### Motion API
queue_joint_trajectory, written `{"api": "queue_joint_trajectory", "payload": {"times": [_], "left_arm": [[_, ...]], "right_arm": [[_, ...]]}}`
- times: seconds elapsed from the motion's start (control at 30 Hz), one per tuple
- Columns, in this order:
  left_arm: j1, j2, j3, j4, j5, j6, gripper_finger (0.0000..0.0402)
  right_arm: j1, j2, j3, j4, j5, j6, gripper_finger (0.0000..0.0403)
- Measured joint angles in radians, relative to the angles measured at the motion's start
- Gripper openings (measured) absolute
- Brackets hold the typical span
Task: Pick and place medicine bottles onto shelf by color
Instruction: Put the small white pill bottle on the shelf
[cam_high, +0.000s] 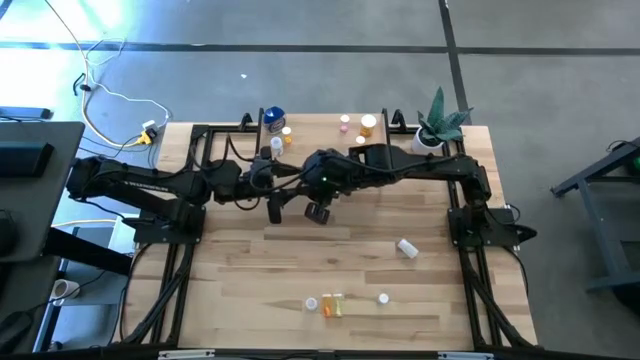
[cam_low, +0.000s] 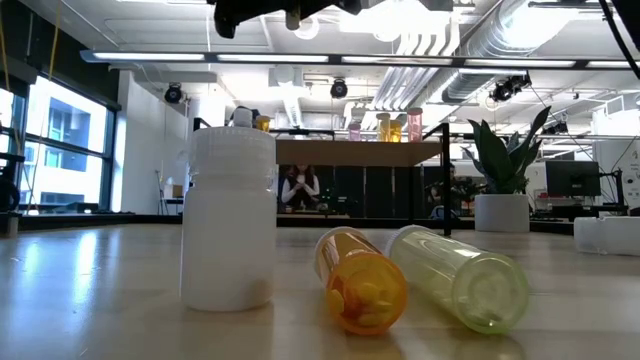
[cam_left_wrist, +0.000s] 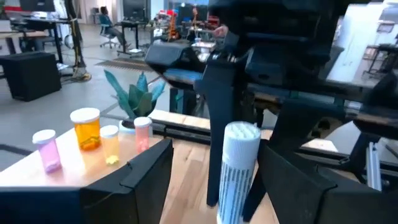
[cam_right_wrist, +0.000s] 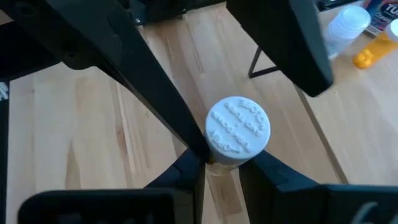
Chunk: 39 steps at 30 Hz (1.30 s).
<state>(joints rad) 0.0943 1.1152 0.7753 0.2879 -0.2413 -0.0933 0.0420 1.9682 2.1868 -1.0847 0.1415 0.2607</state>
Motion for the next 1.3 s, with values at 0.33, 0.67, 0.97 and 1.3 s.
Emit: {"api": "queue_joint_trajectory", "payload": {"times": [0.33,0.67,0.97,1.3], "left_arm": [[0.031,0.0,0.0,0.017,0.057,-0.007,0.0215],[0.03,0.0,0.0,0.025,0.085,-0.007,0.0126],[0.03,-0.001,0.0,0.025,0.101,-0.007,0.0067],[0.031,-0.001,0.0,0.025,0.103,-0.005,0.0075]], "right_arm": [[-0.011,0.0,0.0,0.044,-0.021,0.0,0.0062],[-0.022,0.0,0.0,0.051,-0.046,0.0,0.0062],[-0.023,0.0,0.0,0.05,-0.046,0.001,0.0062],[-0.022,0.0,0.0,0.05,-0.031,-0.001,0.0103]]}}
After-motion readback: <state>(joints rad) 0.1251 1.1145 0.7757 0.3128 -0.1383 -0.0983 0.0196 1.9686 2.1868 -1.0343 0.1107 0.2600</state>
